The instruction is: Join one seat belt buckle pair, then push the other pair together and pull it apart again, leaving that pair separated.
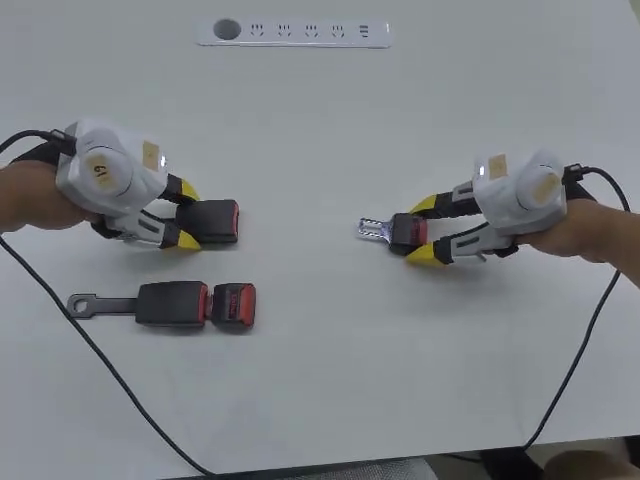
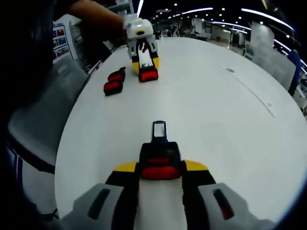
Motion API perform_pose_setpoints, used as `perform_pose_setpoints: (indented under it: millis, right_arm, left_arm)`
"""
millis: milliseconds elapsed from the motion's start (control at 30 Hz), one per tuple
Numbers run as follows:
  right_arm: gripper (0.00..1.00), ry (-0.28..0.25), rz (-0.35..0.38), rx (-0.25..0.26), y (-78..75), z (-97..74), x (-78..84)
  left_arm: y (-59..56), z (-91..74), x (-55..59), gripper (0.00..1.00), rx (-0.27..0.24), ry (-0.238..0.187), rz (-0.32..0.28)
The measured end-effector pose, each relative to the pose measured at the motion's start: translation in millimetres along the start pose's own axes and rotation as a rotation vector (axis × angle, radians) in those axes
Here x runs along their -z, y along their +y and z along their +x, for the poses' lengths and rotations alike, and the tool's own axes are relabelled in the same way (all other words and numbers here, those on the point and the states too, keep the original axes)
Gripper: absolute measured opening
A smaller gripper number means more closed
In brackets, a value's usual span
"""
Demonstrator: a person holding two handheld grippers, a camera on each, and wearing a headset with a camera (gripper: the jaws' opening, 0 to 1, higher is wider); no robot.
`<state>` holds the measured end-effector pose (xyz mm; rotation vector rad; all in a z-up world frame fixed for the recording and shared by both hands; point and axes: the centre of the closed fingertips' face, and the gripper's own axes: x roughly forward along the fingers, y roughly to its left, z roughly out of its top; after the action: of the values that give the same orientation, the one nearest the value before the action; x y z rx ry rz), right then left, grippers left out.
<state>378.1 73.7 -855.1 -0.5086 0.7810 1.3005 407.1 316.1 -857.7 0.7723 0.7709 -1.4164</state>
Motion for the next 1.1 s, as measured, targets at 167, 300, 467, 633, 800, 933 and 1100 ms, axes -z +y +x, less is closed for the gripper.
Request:
perform_pose_setpoints:
  millis: [167,300,467,633,800,933,1100]
  right_arm:
    - [0.35,0.017,-0.026,-0.001,-2.0,3.3,-2.2]
    - [0.35,0.013,-0.021,-0.003,-4.0,7.2,-5.2]
    - [0.35,0.009,-0.041,-0.018,-2.8,15.0,-13.7]
    - [0.35,0.002,-0.046,-0.028,-3.1,23.2,-23.1]
    - [0.35,-0.008,-0.055,-0.041,-1.8,33.9,-34.1]
    - [0.35,-0.014,-0.065,-0.05,-0.6,43.2,-42.8]
    - [0.35,-0.027,-0.07,-0.062,0.8,54.0,-55.2]
  left_arm:
    - [1.9,0.7,-1.8,0.34,0.014,0.026,0.014]
    - [1.6,0.8,-2.3,0.34,0.018,0.038,0.017]
    - [1.3,0.7,-2.6,0.34,0.021,0.045,0.002]
    - [1.4,0.9,-2.2,0.34,0.019,0.053,-0.002]
    - [1.0,0.7,-1.7,0.34,0.02,0.051,-0.007]
    - [0.3,0.5,-1.9,0.34,0.021,0.051,-0.009]
    - [0.0,0.6,-1.9,0.34,0.023,0.059,-0.007]
